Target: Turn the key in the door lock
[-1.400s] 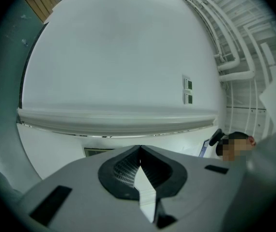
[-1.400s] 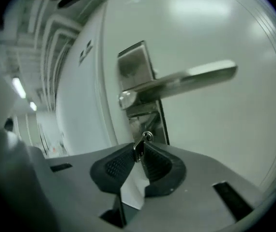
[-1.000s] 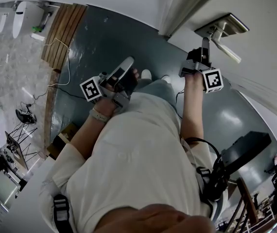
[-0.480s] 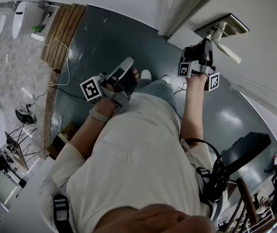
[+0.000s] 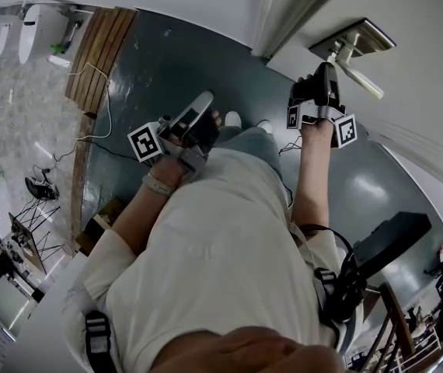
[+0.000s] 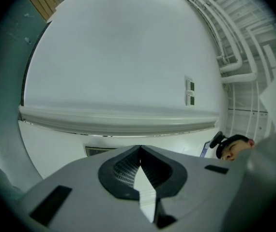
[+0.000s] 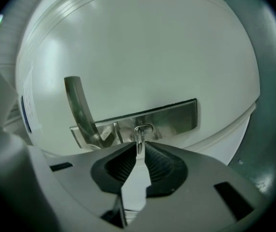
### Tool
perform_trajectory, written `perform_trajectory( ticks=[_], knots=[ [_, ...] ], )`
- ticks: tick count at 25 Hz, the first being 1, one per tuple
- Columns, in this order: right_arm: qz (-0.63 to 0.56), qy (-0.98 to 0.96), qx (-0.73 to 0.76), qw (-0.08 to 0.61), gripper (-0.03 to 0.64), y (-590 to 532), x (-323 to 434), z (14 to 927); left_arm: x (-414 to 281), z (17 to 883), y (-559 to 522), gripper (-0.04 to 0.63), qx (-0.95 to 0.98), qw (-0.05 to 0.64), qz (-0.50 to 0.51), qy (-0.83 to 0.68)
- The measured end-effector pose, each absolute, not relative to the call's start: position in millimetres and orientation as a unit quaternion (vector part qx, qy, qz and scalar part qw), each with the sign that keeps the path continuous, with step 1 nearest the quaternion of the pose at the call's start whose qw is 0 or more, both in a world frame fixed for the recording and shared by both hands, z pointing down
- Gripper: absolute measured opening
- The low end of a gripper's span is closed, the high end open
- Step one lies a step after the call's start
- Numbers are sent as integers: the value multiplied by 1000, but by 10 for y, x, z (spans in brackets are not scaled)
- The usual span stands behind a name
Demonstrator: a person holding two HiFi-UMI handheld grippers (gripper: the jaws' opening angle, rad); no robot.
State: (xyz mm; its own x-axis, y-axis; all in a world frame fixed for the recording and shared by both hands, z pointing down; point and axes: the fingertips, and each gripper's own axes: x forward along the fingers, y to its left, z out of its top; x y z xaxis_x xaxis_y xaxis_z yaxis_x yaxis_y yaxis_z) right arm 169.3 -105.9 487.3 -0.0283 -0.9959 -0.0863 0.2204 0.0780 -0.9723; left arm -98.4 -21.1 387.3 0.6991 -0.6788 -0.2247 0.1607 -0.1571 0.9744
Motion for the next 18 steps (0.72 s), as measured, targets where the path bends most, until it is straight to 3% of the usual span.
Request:
perform_trajectory(
  ticks=[4, 6, 9, 11, 18],
  knots=[
    [-526, 558, -456, 452, 41, -830, 1634, 4801, -963, 3884, -221, 9, 678, 624, -341, -187],
    [-447, 654, -524, 313, 41, -722, 1630, 4729, -946, 3902, -232, 9, 677, 625, -342, -184],
    [-196, 770, -608, 0, 41, -633, 1582, 4598, -919, 3922, -236, 9, 677, 627, -341, -181],
    [-48, 775, -609, -165, 41, -631, 1520, 4567, -908, 3922, -239, 9, 677, 627, -340, -181],
    [188, 681, -538, -461, 41, -815, 1457, 4819, -905, 3907, -225, 9, 678, 625, -340, -183]
  ],
)
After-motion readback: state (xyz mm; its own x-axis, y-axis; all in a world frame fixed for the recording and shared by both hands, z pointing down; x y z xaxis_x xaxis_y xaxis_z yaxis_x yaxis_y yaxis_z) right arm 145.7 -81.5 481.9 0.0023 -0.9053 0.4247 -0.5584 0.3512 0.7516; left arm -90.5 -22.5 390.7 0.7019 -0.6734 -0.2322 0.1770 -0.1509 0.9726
